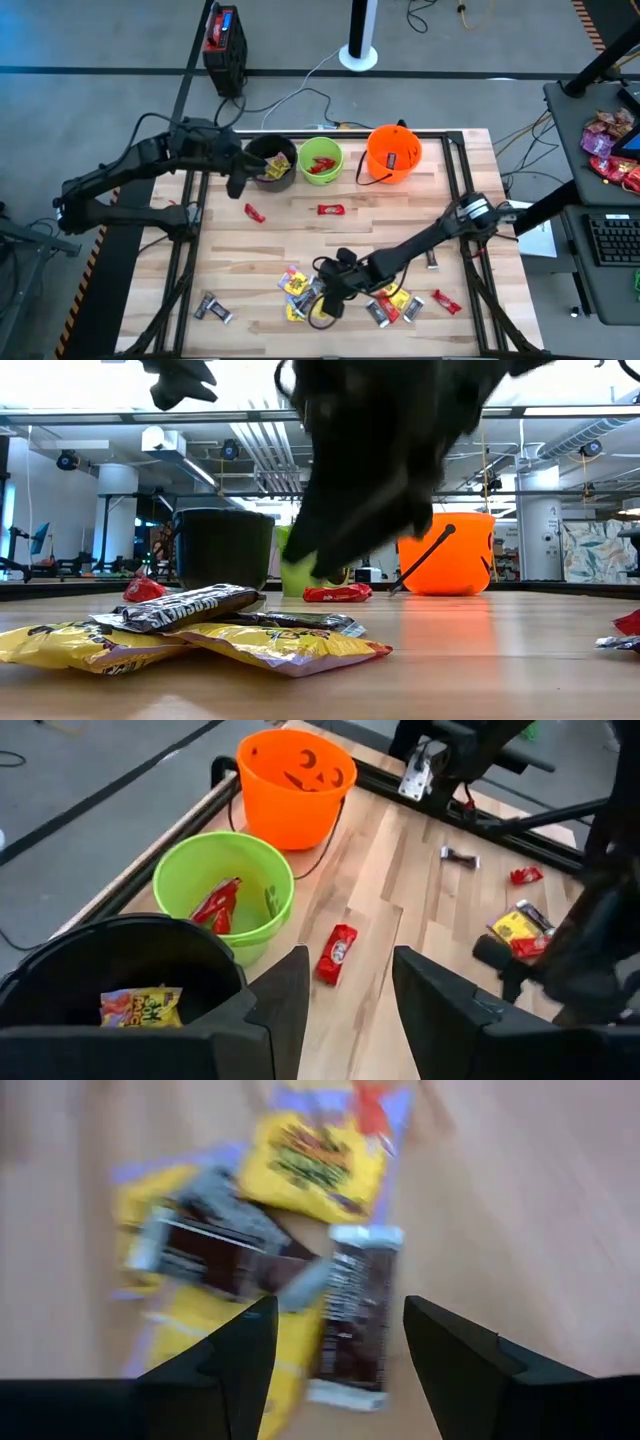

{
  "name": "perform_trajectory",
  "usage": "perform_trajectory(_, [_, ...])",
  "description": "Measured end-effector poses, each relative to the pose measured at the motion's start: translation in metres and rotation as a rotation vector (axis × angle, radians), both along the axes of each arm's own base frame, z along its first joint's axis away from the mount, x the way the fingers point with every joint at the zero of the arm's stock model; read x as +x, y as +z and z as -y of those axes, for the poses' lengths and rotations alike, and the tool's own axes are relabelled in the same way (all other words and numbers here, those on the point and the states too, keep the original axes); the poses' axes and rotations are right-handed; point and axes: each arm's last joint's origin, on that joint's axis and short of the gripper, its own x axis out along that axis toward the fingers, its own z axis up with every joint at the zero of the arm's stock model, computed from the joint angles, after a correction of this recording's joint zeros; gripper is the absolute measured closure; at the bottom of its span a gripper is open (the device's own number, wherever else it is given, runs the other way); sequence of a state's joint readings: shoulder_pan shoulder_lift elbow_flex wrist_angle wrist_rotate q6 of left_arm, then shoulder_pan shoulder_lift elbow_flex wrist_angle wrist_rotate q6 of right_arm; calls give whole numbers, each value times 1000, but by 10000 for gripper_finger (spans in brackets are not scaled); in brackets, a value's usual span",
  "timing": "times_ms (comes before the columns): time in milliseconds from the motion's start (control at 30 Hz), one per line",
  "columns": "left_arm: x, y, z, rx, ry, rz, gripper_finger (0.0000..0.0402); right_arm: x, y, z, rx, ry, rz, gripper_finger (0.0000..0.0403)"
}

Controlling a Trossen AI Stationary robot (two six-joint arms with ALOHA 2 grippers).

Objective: Sort candy by brand, put in halloween buckets
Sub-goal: Put the brown chocolate bar into the orange bucket

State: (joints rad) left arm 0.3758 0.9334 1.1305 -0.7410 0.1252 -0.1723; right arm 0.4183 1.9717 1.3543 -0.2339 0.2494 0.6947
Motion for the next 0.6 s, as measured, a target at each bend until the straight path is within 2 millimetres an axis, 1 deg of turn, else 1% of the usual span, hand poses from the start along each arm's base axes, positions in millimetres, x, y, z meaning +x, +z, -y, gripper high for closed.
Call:
perform_trajectory(67, [-2, 1, 1, 3, 7, 7, 272, 2, -11, 0, -3, -11, -17, 193])
perform_trajectory(133, [-3, 2, 1, 6, 8, 10, 272, 3, -17, 0, -4, -10, -30, 193])
perform_trajectory(267, [-3, 2, 1, 9, 9, 8, 272, 2, -25, 0, -11, -24, -54, 195])
perform_trajectory(333, [-1, 1, 0, 8, 8, 1, 272, 2, -27, 2, -15, -50, -71, 203])
perform_trajectory(433, [2, -1, -1, 7, 7, -10, 272, 2, -28, 6, -24, -63, -86, 232])
perform_trajectory(600, [7, -5, -3, 17, 24, -36, 272, 4, -28, 13, -32, -75, -96, 306])
